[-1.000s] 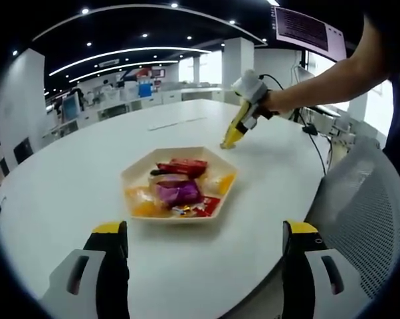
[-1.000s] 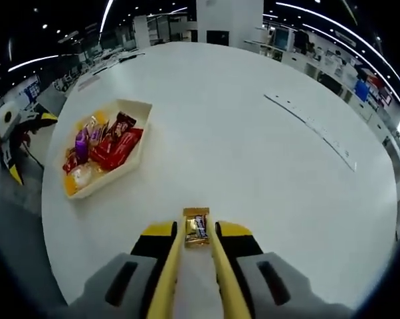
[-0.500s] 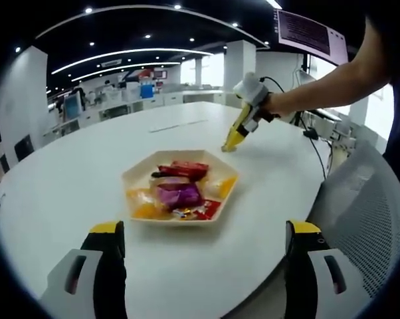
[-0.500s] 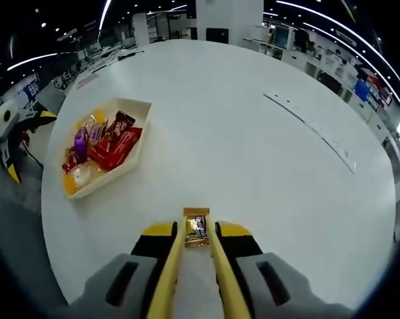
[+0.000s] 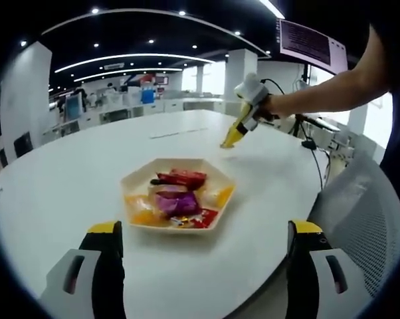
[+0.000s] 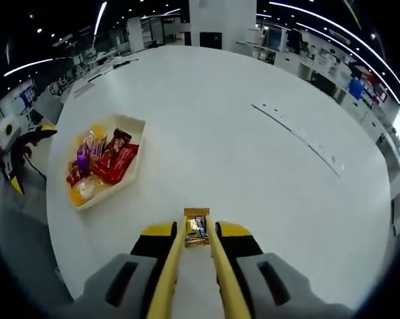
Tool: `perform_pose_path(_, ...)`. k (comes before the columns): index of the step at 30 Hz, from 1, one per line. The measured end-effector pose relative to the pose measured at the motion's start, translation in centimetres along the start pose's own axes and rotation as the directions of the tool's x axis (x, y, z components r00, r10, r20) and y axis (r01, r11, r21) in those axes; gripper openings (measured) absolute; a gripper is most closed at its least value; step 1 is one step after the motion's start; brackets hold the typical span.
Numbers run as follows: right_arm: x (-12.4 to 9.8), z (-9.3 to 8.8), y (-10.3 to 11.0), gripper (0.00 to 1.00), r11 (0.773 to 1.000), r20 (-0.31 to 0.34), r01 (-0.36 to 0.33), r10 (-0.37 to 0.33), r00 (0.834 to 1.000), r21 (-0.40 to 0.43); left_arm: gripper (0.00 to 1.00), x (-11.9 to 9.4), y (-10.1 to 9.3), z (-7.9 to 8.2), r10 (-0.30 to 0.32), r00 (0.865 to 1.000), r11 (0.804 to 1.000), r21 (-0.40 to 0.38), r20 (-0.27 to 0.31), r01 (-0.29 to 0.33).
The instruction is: Place the target food into the container with the food tongs after gripping and lifting it, then release it inside without dropping or visibly crushing the food.
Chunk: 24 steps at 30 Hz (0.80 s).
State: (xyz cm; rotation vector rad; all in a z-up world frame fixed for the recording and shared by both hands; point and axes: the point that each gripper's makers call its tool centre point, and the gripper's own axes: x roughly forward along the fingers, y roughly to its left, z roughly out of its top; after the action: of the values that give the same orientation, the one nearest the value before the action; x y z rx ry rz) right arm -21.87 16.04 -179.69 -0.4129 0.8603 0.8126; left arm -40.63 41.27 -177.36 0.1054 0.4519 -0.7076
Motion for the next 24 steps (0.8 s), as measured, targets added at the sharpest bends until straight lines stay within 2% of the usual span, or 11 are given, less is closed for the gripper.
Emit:
perform_pose_path(15,-2.9,3.4,-0.7,0.22,0.999,0.017,0.027,-0.027,1.000,-0.020,1.00,-0.3,-0.1,0.8,0.002,0.999,1.000,0.004,0.038,-0.003)
perform_pose_path(24,-3.2,4.3,-0.6,0.22,0.999,0.023,0.037,-0.036,0.999,-0.031,1.00,-0.4,-0.1,1.0,0.001,0.999,1.000,0.011,0.051,-0.002)
